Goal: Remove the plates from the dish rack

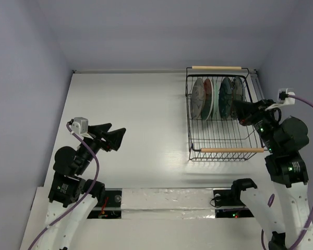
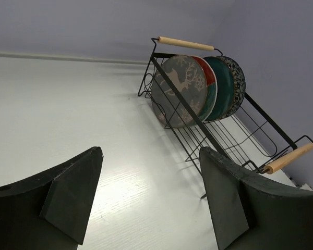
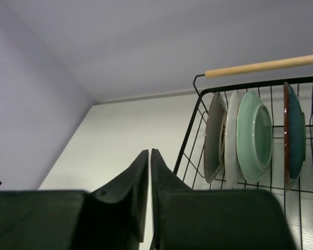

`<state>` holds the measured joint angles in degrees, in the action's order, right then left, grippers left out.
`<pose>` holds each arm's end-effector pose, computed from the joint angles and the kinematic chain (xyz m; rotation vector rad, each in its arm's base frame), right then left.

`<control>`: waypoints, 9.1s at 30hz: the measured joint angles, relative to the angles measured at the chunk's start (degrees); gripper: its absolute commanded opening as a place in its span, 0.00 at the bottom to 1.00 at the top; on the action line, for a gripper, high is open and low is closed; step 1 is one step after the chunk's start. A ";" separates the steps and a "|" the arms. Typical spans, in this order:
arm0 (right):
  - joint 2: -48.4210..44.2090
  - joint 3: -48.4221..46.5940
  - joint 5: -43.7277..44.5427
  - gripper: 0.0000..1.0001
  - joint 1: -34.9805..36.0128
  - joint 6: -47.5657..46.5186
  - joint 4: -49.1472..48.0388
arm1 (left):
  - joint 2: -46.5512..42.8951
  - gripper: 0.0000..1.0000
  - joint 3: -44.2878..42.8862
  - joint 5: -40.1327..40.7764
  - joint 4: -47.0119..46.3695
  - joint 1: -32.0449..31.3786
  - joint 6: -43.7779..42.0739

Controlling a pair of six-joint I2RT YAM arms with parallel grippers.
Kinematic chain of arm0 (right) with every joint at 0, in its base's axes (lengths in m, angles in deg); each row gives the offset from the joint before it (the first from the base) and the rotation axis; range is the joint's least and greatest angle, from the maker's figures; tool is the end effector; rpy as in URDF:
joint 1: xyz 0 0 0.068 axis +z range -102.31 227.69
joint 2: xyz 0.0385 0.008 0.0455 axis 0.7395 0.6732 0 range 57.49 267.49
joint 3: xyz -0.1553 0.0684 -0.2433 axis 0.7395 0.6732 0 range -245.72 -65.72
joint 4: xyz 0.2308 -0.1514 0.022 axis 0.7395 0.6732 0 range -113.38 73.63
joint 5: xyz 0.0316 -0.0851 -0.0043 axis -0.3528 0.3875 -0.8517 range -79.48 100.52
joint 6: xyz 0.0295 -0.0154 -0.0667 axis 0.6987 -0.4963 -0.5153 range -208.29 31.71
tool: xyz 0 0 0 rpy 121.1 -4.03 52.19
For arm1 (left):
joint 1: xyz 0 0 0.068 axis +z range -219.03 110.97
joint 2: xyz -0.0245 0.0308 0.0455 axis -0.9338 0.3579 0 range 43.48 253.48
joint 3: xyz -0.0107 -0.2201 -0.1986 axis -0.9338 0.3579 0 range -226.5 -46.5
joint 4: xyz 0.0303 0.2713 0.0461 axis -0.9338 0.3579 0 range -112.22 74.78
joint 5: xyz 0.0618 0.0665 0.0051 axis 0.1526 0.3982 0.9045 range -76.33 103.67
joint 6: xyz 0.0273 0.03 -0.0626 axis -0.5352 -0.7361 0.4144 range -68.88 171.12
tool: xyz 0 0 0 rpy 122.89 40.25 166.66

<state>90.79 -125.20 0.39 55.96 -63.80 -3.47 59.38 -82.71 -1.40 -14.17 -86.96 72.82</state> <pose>0.1189 0.0283 0.4560 0.0640 1.4895 0.5931 0.0884 -0.0457 0.3680 0.1819 1.3937 -0.7557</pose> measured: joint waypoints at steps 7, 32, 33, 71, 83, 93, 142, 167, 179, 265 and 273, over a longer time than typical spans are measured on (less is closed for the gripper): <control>9.44 -3.82 -1.16 0.00 1.22 -0.42 -0.15 | 0.15 0.60 0.00 -0.52 0.28 0.00 -0.22; 51.63 -25.11 30.64 0.45 15.80 -10.36 10.21 | 3.21 0.47 0.00 0.52 1.05 0.00 0.07; 52.57 -25.59 31.01 0.45 15.80 -10.45 10.54 | 3.21 0.48 0.00 0.55 1.05 0.00 0.07; 70.99 -40.59 53.22 0.00 21.84 -16.79 21.05 | 2.23 0.48 0.00 0.81 1.25 0.00 0.11; 56.48 -45.27 61.68 0.00 29.94 -19.67 21.68 | 2.19 0.48 0.00 2.16 1.33 0.00 0.15; 55.54 -46.40 49.70 0.00 36.50 -13.99 12.83 | 2.10 0.48 0.00 4.24 2.19 0.00 0.37; 86.27 -24.87 29.59 0.63 39.69 14.58 -9.86 | 1.95 0.48 0.00 5.64 2.58 0.00 0.94; 43.52 -19.41 44.92 0.00 30.71 2.19 -1.75 | 1.86 0.48 0.00 5.64 2.60 0.00 0.94; 40.24 -13.75 50.99 0.36 13.38 -2.05 9.88 | 1.88 0.47 0.00 5.44 2.58 0.00 0.94; 78.01 -28.70 14.64 0.00 36.13 15.74 -9.99 | 1.86 0.47 0.00 6.71 2.60 0.04 0.94; 79.67 -27.10 13.79 0.09 35.56 20.68 -17.18 | 1.86 0.47 0.00 6.69 2.60 0.04 0.94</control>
<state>170.45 -152.30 14.18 91.52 -43.12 -20.65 61.24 -82.71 5.29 -11.57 -86.92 73.76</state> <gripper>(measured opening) 0.158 0.472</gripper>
